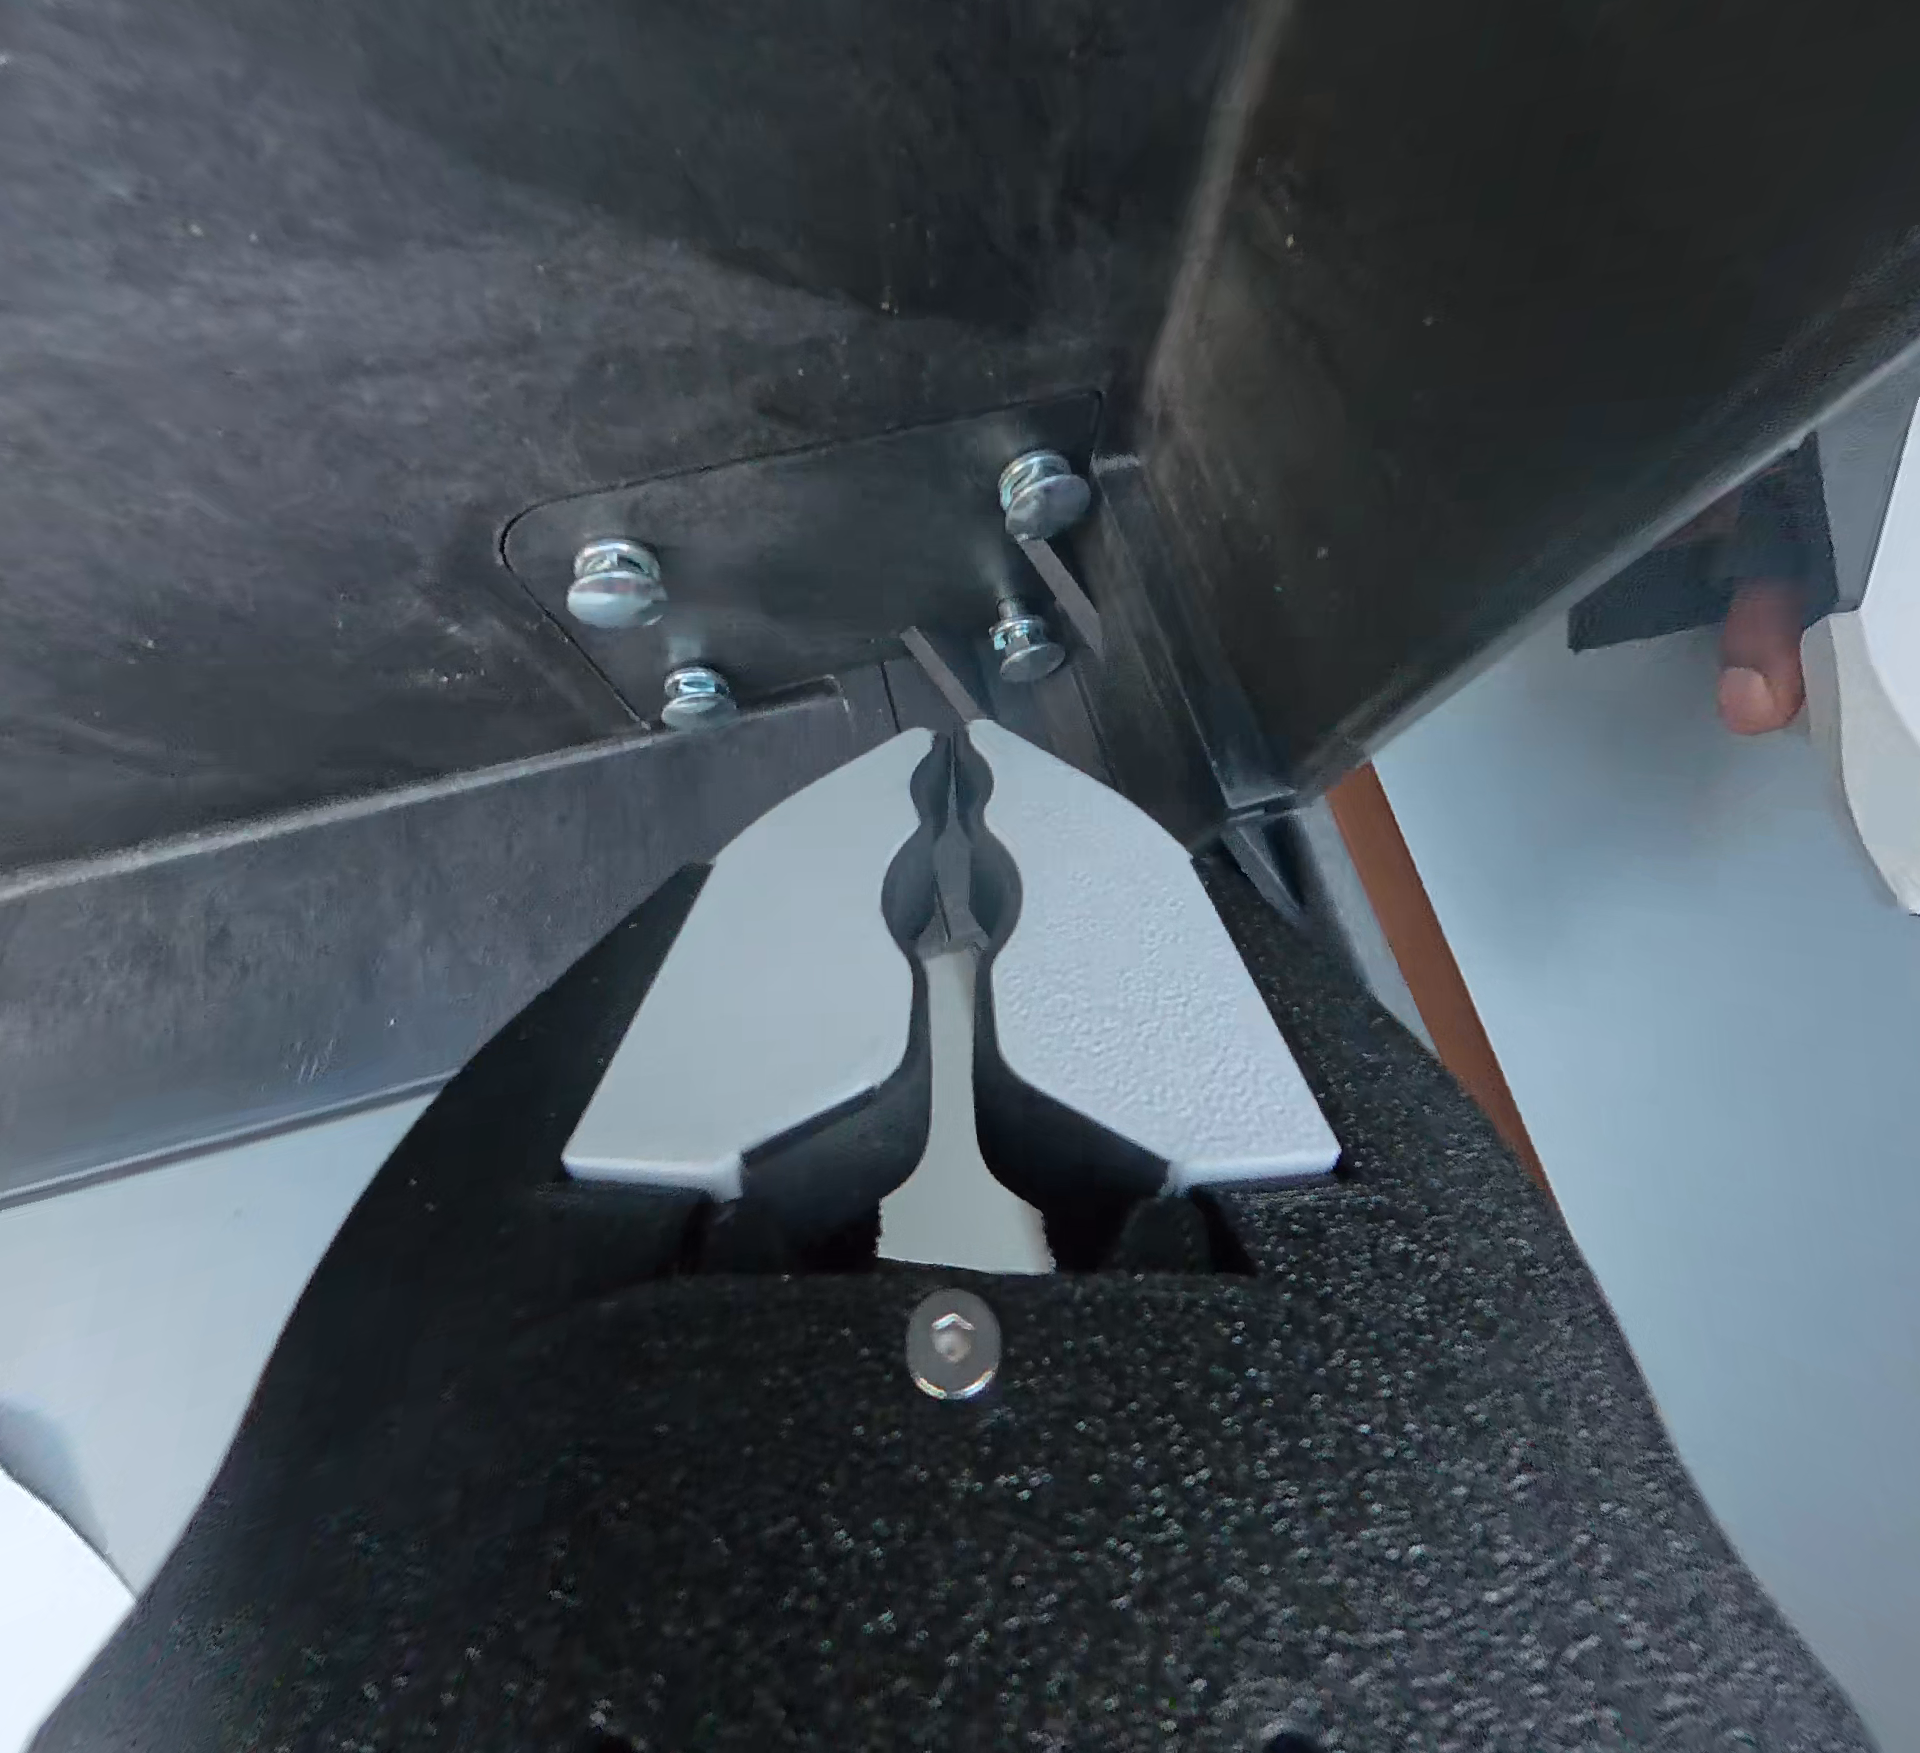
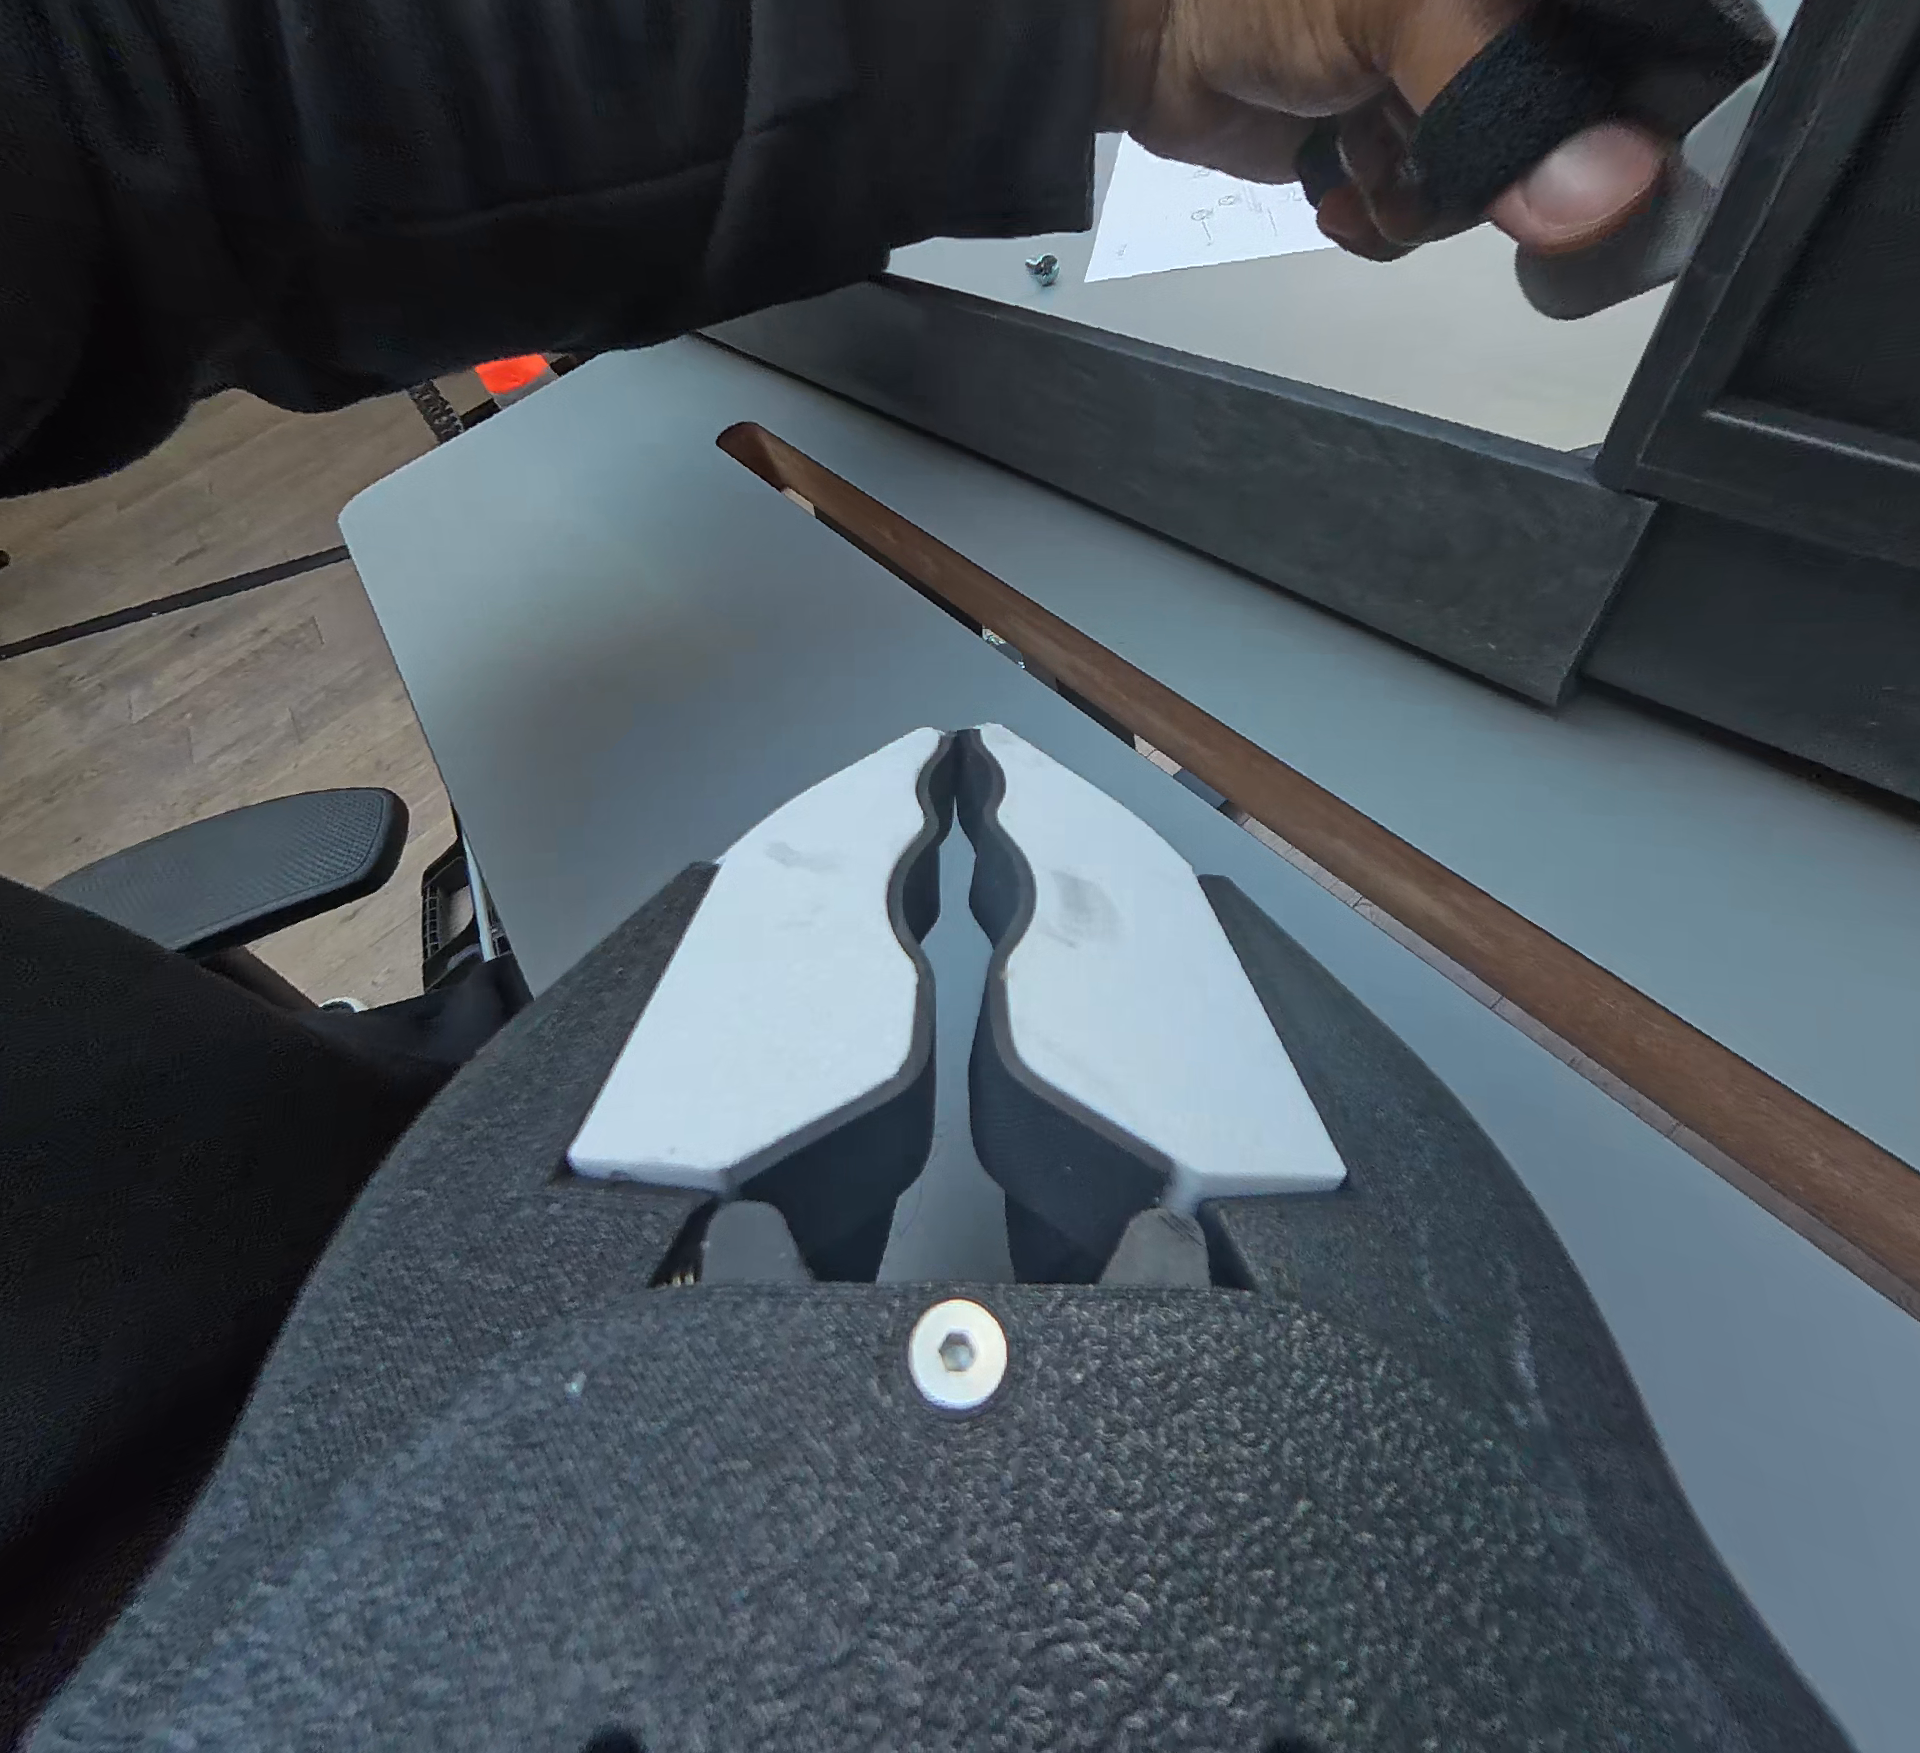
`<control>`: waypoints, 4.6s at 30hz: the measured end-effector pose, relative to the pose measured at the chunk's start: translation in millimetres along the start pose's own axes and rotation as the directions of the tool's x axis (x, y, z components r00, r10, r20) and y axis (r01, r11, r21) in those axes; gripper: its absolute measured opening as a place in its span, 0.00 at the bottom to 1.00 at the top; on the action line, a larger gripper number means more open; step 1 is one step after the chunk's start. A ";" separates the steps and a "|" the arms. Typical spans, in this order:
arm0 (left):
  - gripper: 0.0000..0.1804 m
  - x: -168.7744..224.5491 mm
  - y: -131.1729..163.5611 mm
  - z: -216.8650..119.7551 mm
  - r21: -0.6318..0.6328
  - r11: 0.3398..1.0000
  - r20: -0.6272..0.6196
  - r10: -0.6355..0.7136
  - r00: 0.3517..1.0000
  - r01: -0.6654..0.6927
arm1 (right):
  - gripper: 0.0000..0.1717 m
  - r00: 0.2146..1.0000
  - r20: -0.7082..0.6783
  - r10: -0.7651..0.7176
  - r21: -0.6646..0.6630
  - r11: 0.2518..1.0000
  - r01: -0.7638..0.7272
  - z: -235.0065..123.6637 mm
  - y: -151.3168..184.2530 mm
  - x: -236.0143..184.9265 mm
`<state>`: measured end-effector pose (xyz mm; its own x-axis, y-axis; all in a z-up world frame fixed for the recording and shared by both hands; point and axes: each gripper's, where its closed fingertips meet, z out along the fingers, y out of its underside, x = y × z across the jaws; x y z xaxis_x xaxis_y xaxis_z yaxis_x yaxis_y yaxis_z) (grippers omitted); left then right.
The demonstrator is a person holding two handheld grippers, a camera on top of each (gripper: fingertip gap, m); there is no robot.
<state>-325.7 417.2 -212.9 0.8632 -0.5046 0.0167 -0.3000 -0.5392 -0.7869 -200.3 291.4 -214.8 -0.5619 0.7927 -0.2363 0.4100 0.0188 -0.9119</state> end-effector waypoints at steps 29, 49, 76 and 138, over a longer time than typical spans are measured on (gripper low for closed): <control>0.00 -34.7 -23.2 12.7 0.368 0.923 0.245 0.024 0.969 -0.116 | 0.00 1.000 0.015 -0.022 0.033 0.999 0.022 -7.2 -1.9 -5.1; 0.06 -51.4 -28.7 7.7 0.425 0.901 0.304 -0.055 0.951 -0.084 | 0.00 1.000 0.028 -0.010 0.009 1.000 0.009 -3.8 0.1 -5.9; 0.09 -52.3 -32.6 10.8 0.447 0.892 0.253 -0.047 0.966 -0.074 | 0.00 0.999 0.041 -0.002 0.008 1.000 0.002 -3.7 0.0 -7.2; 0.10 -51.6 14.4 23.8 0.103 0.992 0.214 0.054 0.975 -0.078 | 0.00 0.997 0.072 -0.001 0.028 1.000 -0.001 -4.8 -2.5 -10.7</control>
<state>-364.9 451.6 -239.7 0.9127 -0.3767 -0.1585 -0.3228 -0.4265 -0.8450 -191.8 285.8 -208.4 -0.6122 0.7471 -0.2590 0.3901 0.0005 -0.9208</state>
